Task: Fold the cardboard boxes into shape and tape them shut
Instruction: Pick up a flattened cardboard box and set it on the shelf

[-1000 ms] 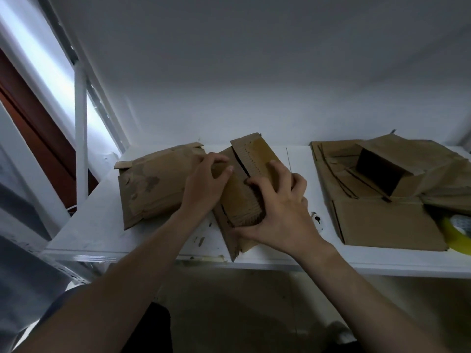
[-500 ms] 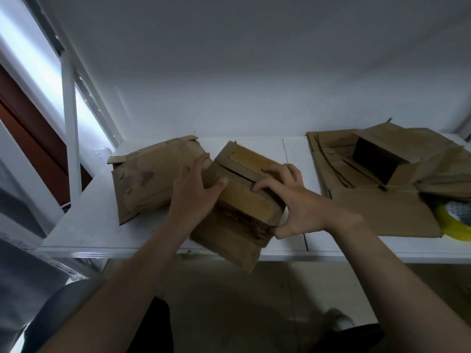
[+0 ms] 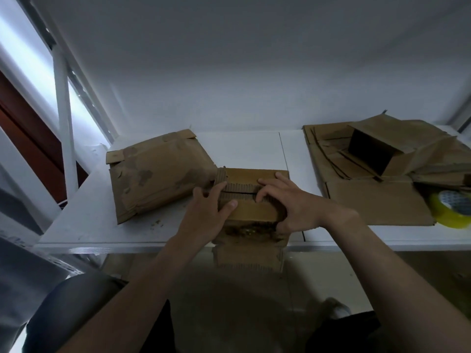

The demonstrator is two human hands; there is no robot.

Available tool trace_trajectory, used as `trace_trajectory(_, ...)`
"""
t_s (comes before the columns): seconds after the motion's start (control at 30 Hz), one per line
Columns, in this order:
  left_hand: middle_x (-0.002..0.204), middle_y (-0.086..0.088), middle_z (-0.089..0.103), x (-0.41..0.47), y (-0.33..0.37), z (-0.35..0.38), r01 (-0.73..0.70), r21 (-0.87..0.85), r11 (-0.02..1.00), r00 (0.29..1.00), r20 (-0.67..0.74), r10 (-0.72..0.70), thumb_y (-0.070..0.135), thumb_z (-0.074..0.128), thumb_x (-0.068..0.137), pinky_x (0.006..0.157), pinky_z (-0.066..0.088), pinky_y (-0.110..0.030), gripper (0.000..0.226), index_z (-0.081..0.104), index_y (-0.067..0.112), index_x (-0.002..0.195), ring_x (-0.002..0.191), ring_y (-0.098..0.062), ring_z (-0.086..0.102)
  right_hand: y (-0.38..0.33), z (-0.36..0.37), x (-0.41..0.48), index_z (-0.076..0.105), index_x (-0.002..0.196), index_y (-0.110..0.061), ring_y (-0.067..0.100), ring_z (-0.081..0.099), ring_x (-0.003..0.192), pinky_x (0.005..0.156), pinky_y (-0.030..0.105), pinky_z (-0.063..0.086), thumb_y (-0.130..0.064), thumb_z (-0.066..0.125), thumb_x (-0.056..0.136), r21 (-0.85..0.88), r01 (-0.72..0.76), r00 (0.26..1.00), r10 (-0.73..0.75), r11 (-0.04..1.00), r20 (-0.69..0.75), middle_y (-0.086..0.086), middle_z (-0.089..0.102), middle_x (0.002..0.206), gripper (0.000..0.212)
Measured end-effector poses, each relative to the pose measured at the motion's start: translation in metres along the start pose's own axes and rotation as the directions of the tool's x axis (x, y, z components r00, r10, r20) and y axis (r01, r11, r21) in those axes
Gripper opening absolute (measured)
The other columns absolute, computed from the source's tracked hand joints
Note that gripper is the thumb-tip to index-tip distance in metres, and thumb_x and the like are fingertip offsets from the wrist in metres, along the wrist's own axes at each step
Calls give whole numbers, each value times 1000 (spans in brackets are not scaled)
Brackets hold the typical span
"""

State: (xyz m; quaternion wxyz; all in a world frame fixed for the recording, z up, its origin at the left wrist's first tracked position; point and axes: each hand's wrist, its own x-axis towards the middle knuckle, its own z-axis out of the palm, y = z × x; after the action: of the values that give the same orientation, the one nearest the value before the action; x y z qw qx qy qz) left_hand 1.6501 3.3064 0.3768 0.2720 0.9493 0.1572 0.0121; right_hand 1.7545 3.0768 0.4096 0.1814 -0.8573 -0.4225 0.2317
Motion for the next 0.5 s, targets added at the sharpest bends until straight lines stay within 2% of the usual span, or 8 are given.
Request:
trace_trajectory(0.1,142,-3,33,3,18,-1,-163,288,944,967,-144,211,56,47,99,103,42,-47,50,46,32,142,132,-31,33,3,-1,-2,40,123,-50,22,-11,155,122,52,15,-28,76,70,27,-26,998,27,999,-49,-16,10,166,67)
trace_trajectory(0.17,142,4,43,6,29,-1,-264,385,885,928,-149,341,47,48,100,110,35,-51,41,53,31,138,136,-26,33,4,-2,-6,42,128,-47,20,-10,155,123,49,13,-26,76,75,34,-17,998,19,999,-52,-14,10,167,66)
trace_trajectory(0.2,142,6,46,7,34,-1,-283,393,875,924,-132,358,45,48,100,112,31,-54,39,54,32,137,136,-24,34,6,-4,-9,43,131,-47,18,-8,155,122,47,12,-28,75,77,32,-3,998,5,999,-58,-14,11,167,66)
trace_trajectory(0.27,143,5,45,10,43,-1,-268,350,898,942,-99,320,47,47,100,113,29,-57,42,49,33,139,136,-24,33,8,-7,-19,45,137,-46,11,4,152,119,40,17,-46,73,80,65,39,992,-31,997,-123,-15,19,165,63)
trace_trajectory(0.33,149,1,41,10,52,-4,-234,243,941,961,-90,262,54,47,99,115,25,-62,52,39,33,146,140,-28,30,10,-10,-30,48,138,-44,5,26,142,114,34,31,-70,63,80,143,67,953,-21,987,-302,-17,37,156,66)
trace_trajectory(0.37,152,-1,38,8,56,-5,-218,212,953,965,-97,242,58,47,98,116,21,-64,58,33,34,149,143,-29,29,12,-10,-36,49,137,-42,3,35,135,111,34,38,-75,57,80,178,61,912,18,982,-410,-17,44,149,66)
trace_trajectory(0.43,155,-2,35,5,66,-6,-190,251,949,967,-121,226,62,44,97,117,17,-67,64,26,34,152,145,-30,27,23,-9,-48,51,135,-38,9,44,131,108,40,43,-70,54,87,203,2,824,113,979,-555,-14,51,143,58)
trace_trajectory(0.5,156,-5,32,-1,79,-4,-159,290,944,970,-133,205,63,41,97,115,21,-67,67,23,33,153,146,-31,25,41,-8,-62,53,134,-34,17,47,131,106,44,45,-58,58,92,166,-125,770,201,978,-606,-10,53,141,48)
